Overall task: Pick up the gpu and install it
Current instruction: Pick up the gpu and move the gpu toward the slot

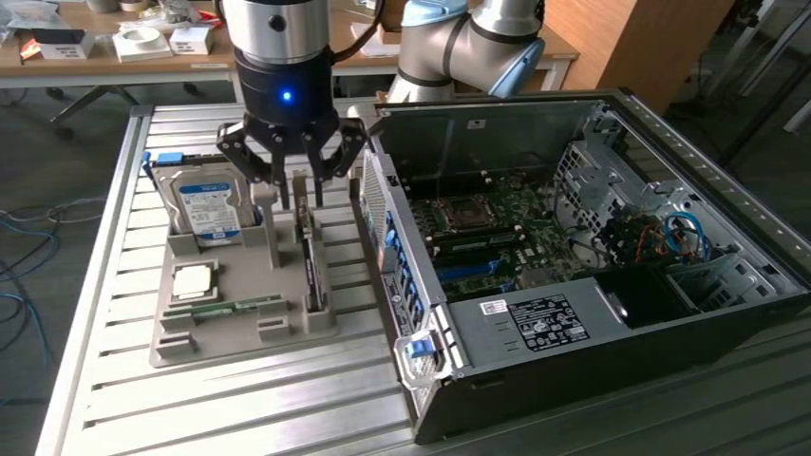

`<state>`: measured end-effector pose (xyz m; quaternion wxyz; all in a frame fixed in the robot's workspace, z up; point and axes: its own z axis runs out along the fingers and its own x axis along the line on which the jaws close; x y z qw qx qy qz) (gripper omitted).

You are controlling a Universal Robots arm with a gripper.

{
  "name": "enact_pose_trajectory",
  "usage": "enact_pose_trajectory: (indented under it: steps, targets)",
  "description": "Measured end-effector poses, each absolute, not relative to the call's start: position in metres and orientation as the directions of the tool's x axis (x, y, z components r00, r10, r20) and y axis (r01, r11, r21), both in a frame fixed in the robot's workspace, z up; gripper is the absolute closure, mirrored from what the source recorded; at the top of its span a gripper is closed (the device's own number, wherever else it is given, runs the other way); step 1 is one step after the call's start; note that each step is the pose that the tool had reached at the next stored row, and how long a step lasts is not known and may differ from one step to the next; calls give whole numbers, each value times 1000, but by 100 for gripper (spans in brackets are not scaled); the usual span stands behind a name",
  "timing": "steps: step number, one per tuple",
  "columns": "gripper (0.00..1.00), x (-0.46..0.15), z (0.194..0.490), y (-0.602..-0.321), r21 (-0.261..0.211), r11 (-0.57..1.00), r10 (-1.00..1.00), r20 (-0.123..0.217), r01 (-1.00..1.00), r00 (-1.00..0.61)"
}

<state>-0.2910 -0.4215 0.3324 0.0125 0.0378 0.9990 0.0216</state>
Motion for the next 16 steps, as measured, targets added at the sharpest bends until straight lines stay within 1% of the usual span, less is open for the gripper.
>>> enact_pose_trajectory:
  steps: [5, 16]
  targets:
    - [58, -291, 331, -421, 44, 996, 76, -24, 75, -997]
    - [58, -291, 318, -421, 44, 996, 76, -23, 75, -997]
